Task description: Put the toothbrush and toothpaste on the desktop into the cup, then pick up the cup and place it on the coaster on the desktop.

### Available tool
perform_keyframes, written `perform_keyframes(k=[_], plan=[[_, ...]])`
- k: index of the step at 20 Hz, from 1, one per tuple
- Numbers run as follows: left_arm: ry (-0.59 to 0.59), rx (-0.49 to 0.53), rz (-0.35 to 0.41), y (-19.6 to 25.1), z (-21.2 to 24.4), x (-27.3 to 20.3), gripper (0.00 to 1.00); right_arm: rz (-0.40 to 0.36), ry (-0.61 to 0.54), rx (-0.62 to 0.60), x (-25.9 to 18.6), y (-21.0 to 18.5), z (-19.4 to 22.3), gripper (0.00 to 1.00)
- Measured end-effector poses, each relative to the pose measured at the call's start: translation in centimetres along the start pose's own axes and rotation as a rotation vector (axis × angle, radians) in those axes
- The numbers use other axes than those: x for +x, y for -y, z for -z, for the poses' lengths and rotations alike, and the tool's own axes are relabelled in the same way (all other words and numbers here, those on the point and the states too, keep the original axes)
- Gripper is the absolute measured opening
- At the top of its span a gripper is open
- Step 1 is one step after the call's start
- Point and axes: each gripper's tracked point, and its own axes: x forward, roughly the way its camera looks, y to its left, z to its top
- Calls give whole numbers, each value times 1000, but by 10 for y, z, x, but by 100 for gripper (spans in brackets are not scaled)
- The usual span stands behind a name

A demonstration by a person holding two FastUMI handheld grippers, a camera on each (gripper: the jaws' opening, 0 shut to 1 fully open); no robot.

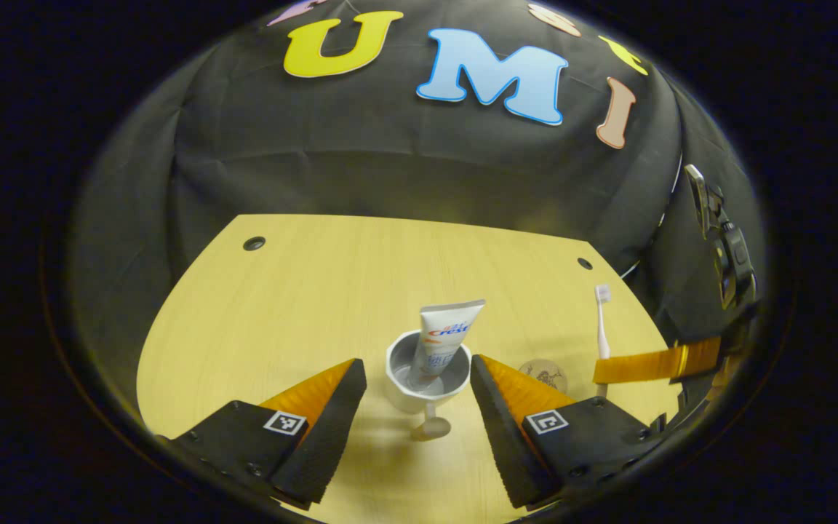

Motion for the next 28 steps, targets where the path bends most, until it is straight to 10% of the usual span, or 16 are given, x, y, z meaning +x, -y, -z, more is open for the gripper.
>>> perform_keyframes(k=[16, 28], plan=[[-17, -49, -127, -116, 31, -78, 91, -34, 163, 138, 66, -85, -63, 2], [-42, -22, -123, -129, 39, -88, 94, -21, 318, -28, 91, -96, -39, 4]])
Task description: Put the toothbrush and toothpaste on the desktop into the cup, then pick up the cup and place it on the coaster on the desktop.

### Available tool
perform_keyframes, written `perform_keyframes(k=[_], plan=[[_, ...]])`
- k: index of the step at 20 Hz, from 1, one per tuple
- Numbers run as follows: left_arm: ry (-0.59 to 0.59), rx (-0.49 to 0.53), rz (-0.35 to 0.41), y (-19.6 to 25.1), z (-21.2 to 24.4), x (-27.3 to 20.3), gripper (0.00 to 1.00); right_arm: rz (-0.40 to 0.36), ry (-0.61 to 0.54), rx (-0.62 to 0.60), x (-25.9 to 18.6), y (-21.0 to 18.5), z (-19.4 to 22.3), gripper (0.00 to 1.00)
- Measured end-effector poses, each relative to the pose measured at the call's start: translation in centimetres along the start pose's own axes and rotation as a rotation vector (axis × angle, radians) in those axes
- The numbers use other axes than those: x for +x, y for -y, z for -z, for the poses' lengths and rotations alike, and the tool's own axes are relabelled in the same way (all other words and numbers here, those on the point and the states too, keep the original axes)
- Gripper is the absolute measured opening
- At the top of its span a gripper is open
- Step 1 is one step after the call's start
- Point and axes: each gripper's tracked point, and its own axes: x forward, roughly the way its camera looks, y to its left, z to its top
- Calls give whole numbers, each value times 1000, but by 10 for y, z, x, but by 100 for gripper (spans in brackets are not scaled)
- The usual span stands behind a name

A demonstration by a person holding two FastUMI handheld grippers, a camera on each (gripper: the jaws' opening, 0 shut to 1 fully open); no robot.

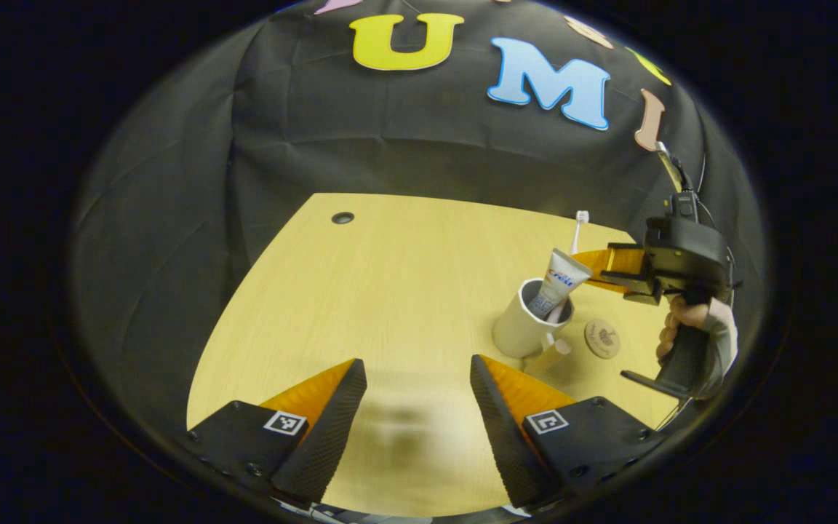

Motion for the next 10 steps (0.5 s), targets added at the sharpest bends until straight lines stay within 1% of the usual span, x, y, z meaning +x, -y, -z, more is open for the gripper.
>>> perform_keyframes(k=[1, 2, 4, 5, 6, 8, 9, 10], plan=[[-2, 6, 10, 5, -1, 2, 94, -1, 10, -21, -3, -2, 1, 4], [-3, 11, 20, 11, -3, 6, 94, -12, 3, -42, -6, -3, 6, 7], [-5, 23, 39, 22, -5, 11, 94, -15, -12, -81, -8, -1, 16, 7], [-6, 29, 48, 28, -6, 13, 94, -28, -17, -89, -10, -3, 20, 9], [-7, 34, 58, 33, -6, 14, 94, -29, -21, -95, -12, -2, 24, 13], [-10, 45, 77, 44, -7, 17, 94, -31, -28, -101, -17, -1, 28, 13], [-13, 48, 87, 50, -8, 18, 94, -45, -39, -102, -19, -1, 31, 17], [-17, 51, 96, 56, -8, 19, 94, -44, -43, -104, -23, 2, 32, 36]])
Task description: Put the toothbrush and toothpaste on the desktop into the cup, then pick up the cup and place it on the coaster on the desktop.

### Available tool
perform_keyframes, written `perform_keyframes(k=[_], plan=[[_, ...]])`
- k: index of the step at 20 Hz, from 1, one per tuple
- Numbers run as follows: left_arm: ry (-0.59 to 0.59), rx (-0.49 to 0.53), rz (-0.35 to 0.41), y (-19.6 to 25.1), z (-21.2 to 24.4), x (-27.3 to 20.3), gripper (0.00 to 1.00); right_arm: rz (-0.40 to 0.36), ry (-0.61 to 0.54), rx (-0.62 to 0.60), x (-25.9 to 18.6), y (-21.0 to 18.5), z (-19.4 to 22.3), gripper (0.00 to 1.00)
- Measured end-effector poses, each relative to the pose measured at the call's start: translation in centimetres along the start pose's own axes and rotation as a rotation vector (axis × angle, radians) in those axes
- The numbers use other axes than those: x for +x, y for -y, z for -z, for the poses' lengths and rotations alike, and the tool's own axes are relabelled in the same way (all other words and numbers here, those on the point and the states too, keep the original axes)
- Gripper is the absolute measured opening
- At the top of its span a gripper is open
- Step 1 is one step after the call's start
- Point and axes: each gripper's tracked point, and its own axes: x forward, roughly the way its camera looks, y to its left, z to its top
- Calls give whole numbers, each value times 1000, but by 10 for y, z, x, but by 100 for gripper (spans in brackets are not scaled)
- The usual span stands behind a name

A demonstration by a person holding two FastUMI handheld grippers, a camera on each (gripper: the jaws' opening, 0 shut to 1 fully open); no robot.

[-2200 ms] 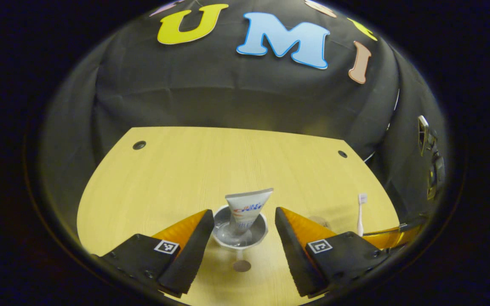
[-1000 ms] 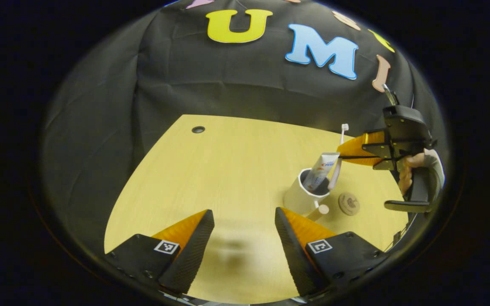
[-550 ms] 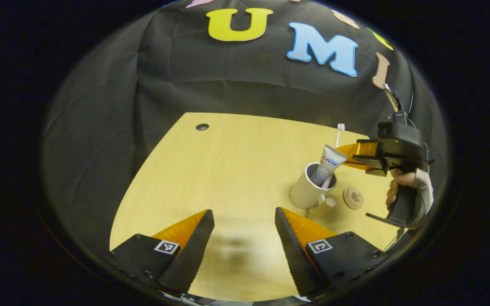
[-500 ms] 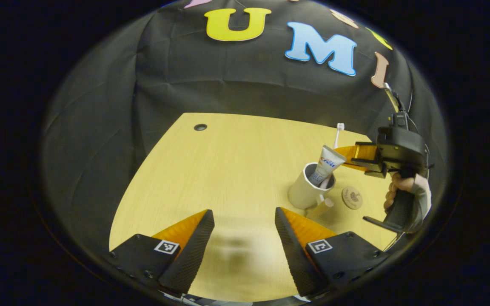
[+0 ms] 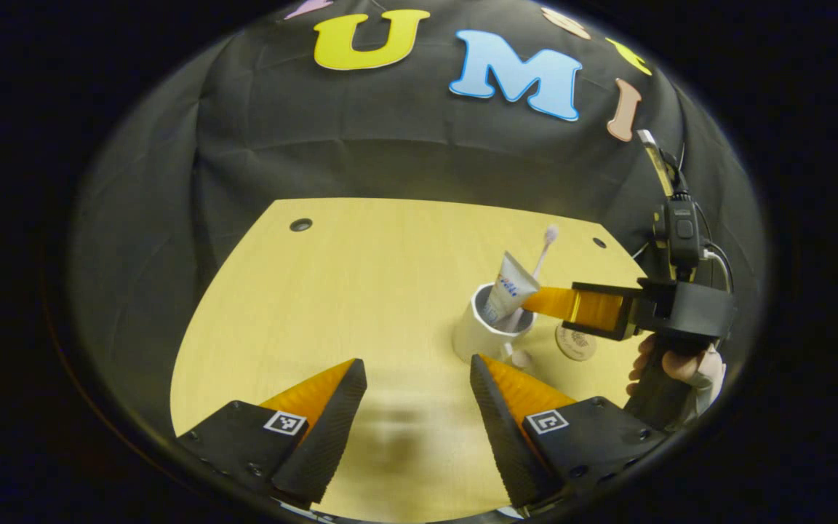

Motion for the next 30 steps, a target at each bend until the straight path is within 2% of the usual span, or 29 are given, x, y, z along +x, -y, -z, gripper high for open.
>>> perform_keyframes(k=[5, 6, 7, 12, 15, 18, 19, 21, 30], plan=[[-24, 26, 72, 32, 1, 13, 94, 5, 23, 7, -21, 19, -9, 37], [-35, 27, 92, 41, 0, 10, 92, 13, 25, 12, -26, 27, -10, 37], [-50, 28, 108, 49, -1, 10, 94, 22, 26, 22, -31, 36, -11, 37], [-153, 52, 143, 71, 0, 30, 96, 93, 11, 102, -49, 89, -2, 37], [-215, 85, 134, 72, 9, 49, 97, 135, 11, 142, -61, 119, 2, 37], [-272, 107, 120, 77, 12, 65, 92, 176, 19, 156, -74, 146, 1, 37], [-294, 113, 113, 80, 17, 70, 94, 189, 22, 162, -79, 155, 1, 37], [-340, 121, 98, 82, 23, 79, 92, 215, 26, 178, -88, 174, 2, 37], [-493, 131, 37, 84, 46, 124, 94, 305, 2, 263, -119, 241, 18, 37]])
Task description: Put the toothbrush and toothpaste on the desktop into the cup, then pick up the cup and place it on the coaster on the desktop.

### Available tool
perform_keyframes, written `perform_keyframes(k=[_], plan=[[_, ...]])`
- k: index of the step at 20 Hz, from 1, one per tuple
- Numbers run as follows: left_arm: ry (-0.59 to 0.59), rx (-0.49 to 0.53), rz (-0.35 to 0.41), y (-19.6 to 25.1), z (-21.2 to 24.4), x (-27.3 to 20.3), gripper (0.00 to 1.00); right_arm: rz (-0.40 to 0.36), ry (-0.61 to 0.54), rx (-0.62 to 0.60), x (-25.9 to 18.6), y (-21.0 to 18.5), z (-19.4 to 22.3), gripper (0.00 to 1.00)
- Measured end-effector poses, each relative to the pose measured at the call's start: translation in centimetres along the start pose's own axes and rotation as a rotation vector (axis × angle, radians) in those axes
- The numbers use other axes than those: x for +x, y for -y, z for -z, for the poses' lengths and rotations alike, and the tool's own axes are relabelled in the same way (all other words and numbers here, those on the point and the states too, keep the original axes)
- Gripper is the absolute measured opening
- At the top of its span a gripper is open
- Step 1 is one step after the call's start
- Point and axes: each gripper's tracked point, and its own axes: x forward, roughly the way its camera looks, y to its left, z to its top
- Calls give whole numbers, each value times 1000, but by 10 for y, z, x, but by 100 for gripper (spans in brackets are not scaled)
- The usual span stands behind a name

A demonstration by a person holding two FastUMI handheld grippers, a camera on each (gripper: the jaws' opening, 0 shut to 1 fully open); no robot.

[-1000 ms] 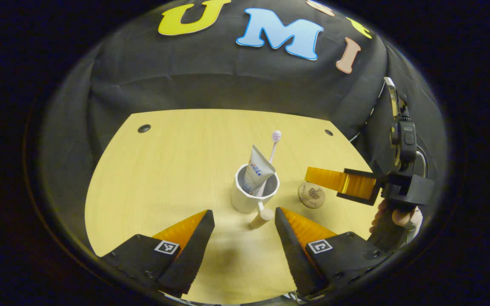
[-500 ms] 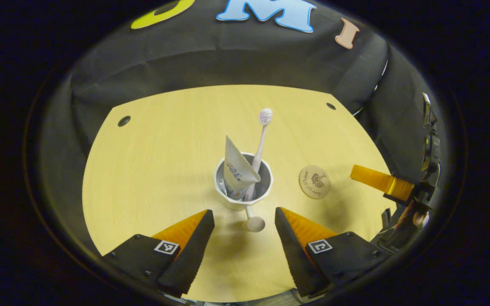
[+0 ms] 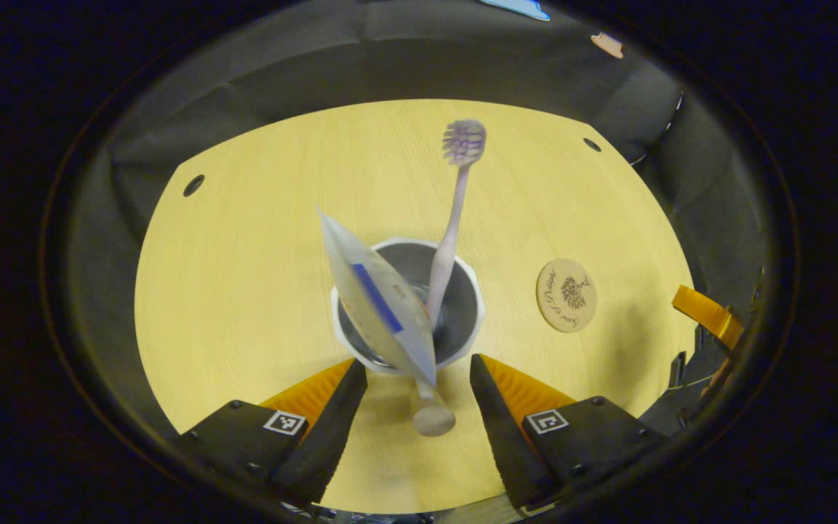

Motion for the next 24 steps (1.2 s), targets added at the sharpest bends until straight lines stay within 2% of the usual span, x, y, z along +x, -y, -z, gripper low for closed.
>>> perform_keyframes(k=[2, 3, 4, 7, 8, 10, 11, 12, 13, 14, 24], plan=[[-14, -4, -7, 1, 0, 7, 92, 14, -6, 10, -2, 12, 0, 37], [-19, -4, -12, 2, -1, 10, 98, 18, -11, 17, -2, 16, 1, 37], [-23, -5, -17, 1, -1, 12, 98, 23, -18, 23, -2, 21, 3, 37], [-37, -12, -50, -7, 0, 19, 91, 29, -37, 39, 1, 31, 7, 37], [-40, -20, -49, -8, 1, 21, 82, 30, -41, 41, 1, 33, 8, 37], [-49, -35, -46, -6, 4, 24, 75, 32, -43, 40, 1, 36, 8, 37], [-54, -45, -43, -6, 6, 27, 76, 33, -44, 39, 1, 38, 6, 37], [-62, -59, -46, -7, 8, 29, 70, 34, -44, 39, 1, 39, 7, 37], [-47, -69, -36, -6, 5, 28, 59, 34, -45, 39, 0, 40, 7, 37], [-52, -63, -46, -7, 5, 27, 36, 36, -46, 40, 0, 42, 7, 37], [-8, -47, -45, 4, -3, 24, 31, 39, -45, 45, -1, 48, 8, 37]])
